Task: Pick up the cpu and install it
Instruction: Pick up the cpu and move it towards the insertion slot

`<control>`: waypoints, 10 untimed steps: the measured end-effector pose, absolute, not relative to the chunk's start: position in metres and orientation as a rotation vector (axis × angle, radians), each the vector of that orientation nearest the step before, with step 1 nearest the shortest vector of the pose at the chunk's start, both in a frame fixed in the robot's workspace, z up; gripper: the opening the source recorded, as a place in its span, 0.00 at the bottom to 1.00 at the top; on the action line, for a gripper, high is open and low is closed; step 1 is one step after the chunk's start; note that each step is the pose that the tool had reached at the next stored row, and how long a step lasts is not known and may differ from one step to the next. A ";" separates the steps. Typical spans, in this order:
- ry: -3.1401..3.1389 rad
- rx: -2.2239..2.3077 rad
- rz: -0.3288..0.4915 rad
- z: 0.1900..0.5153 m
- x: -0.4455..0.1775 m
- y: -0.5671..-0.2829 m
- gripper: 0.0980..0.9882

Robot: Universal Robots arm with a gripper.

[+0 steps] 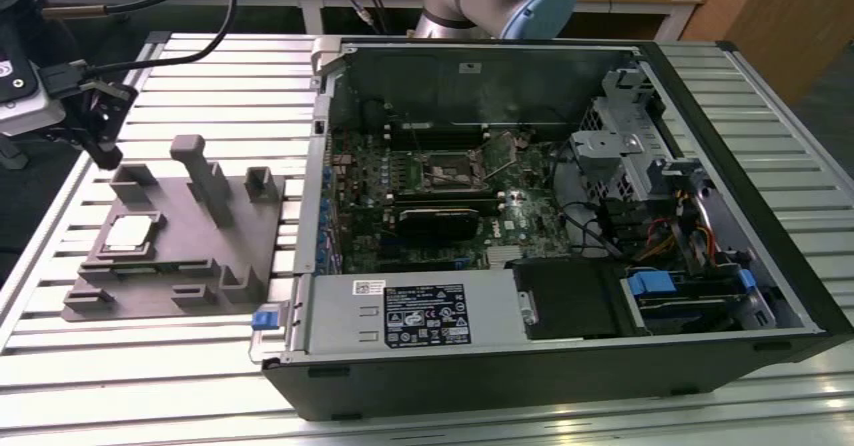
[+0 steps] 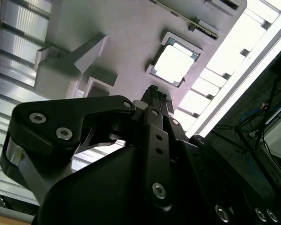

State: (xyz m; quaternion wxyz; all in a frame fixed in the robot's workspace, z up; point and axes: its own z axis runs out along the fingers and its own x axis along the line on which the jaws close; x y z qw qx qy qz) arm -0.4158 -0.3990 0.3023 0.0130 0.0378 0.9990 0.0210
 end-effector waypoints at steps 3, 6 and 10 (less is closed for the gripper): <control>3.113 0.118 0.065 0.301 -0.416 -0.399 0.01; 3.113 0.118 0.065 0.299 -0.417 -0.399 0.01; 3.113 0.118 0.065 0.295 -0.418 -0.399 0.01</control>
